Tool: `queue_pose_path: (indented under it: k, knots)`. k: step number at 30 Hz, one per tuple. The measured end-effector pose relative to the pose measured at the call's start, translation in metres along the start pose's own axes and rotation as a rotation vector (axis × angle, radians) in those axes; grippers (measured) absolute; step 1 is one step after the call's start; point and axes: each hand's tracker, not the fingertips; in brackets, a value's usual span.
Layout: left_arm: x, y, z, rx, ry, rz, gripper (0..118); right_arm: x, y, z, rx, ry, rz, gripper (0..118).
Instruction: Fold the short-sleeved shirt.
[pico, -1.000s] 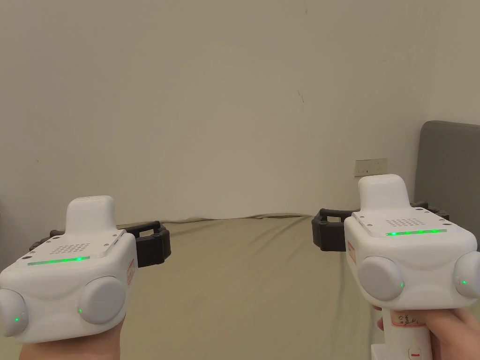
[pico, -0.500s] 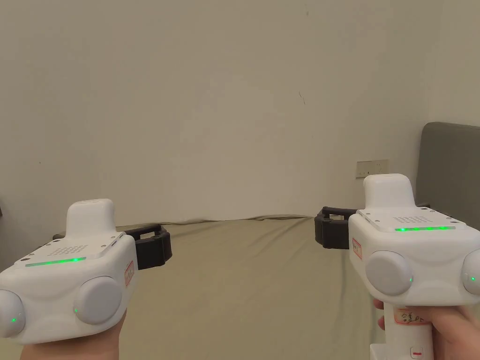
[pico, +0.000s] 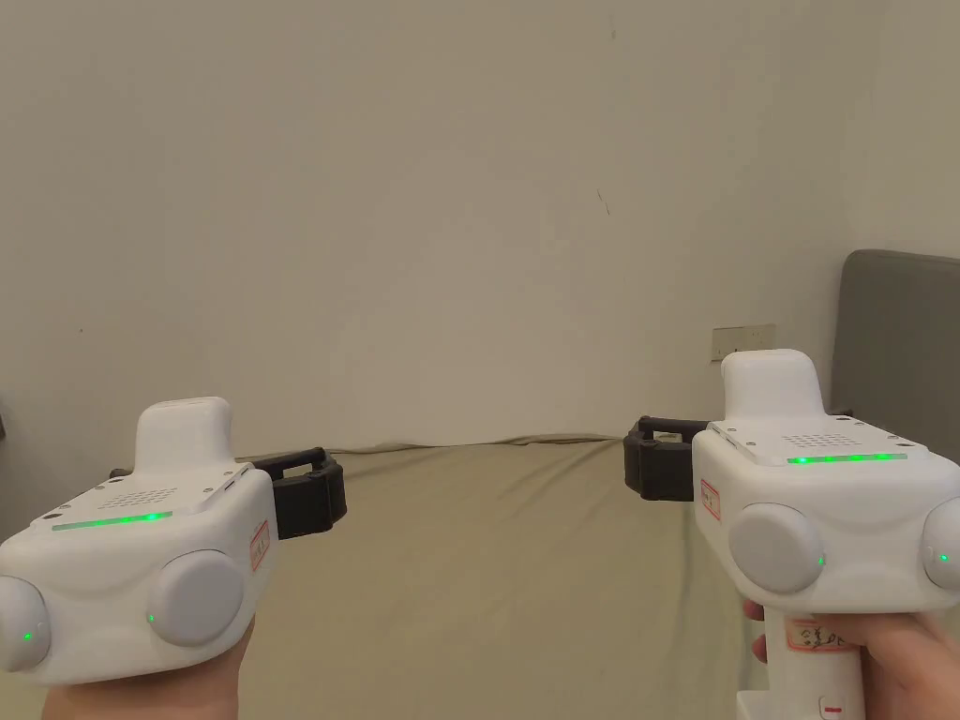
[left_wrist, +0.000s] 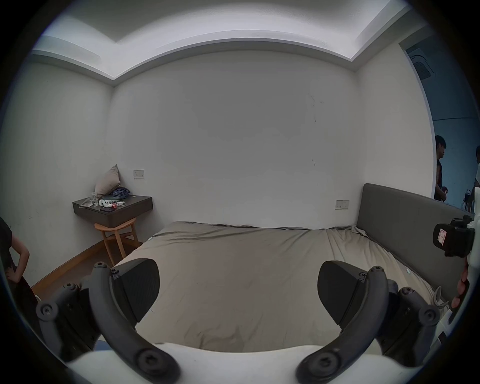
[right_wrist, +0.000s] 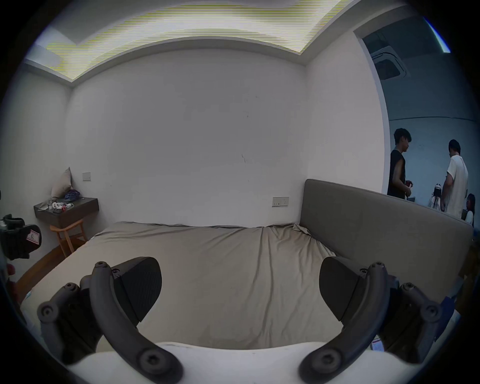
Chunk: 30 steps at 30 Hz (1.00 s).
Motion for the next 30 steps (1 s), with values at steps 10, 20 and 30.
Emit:
queue_pose_path:
  k: [10,20,30]
  knots:
    - [-0.0013,0.0008,-0.001,-0.017,-0.028,0.029,118,-0.002,0.0004,-0.0002,-0.002,0.016,0.012,118]
    - [0.0011,-0.0005,0.0009,-0.012,-0.025,0.012,118,-0.0066,-0.0063,-0.0036,0.018,-0.032,0.058,118]
    - [-0.0008,0.0017,0.0001,-0.02,-0.04,0.031,118,-0.0062,-0.0025,0.0007,0.003,-0.023,0.02,118]
